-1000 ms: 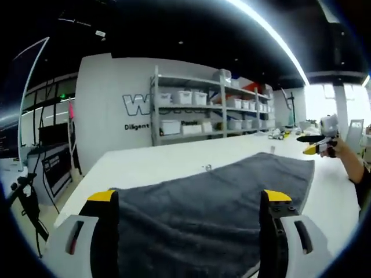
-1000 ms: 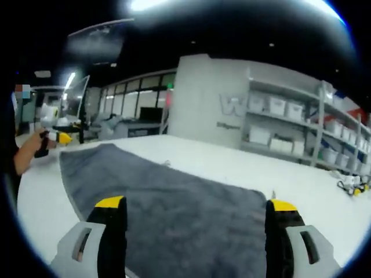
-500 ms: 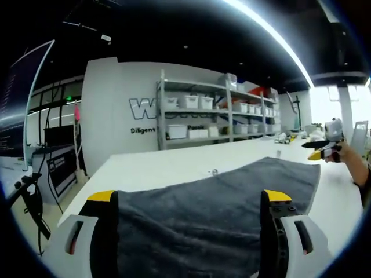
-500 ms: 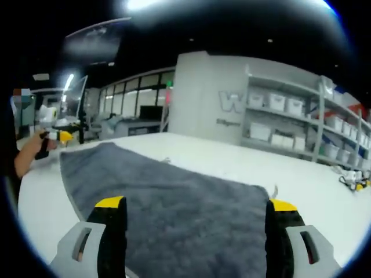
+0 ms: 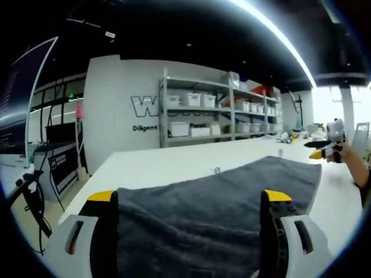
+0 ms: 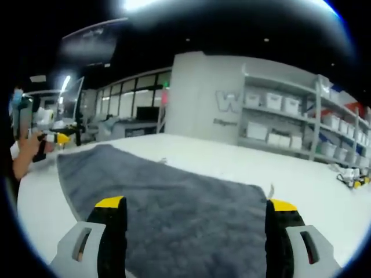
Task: Open the folded towel by lifting each exposed corner and separating the folded layers until the towel lies flat within the target outline without major curled edges
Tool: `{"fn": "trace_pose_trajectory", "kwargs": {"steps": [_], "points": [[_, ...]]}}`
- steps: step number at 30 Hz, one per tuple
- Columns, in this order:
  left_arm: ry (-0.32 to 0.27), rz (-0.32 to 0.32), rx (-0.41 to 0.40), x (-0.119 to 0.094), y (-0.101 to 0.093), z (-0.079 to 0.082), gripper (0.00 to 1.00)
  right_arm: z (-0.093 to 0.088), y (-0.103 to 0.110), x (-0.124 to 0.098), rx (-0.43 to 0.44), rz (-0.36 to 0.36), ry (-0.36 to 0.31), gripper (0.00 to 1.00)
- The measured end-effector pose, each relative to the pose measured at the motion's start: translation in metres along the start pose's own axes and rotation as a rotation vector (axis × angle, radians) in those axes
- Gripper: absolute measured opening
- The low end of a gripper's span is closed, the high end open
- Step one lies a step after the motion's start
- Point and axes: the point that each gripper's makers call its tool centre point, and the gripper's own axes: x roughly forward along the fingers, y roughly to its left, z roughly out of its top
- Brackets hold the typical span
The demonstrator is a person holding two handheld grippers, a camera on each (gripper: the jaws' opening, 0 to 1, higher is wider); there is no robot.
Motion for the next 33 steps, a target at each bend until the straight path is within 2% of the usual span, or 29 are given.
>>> {"fn": "trace_pose_trajectory", "kwargs": {"steps": [7,11,16,18,20,25,33], "points": [[-0.004,0.004,0.003,-0.001,0.003,0.001,1.0,0.001,0.002,-0.003,-0.002,-0.006,-0.004,1.0],[-0.005,-0.017,-0.005,-0.001,-0.002,0.001,1.0,0.002,0.003,-0.004,0.001,-0.013,-0.008,1.0],[0.028,-0.048,0.004,0.003,-0.01,-0.007,1.0,0.004,0.017,-0.005,0.018,0.037,-0.022,1.0],[0.031,-0.055,0.02,0.003,-0.014,-0.007,1.0,0.009,0.032,-0.004,0.053,0.101,-0.043,1.0],[0.025,-0.059,0.02,0.003,-0.015,-0.006,1.0,0.013,0.038,-0.006,0.057,0.112,-0.057,1.0],[0.023,-0.058,0.01,0.003,-0.013,-0.006,1.0,0.009,0.024,-0.003,0.049,0.087,-0.042,1.0],[0.02,-0.065,0.002,0.003,-0.014,-0.005,1.0,0.009,0.019,-0.002,0.056,0.074,-0.049,1.0]]}}
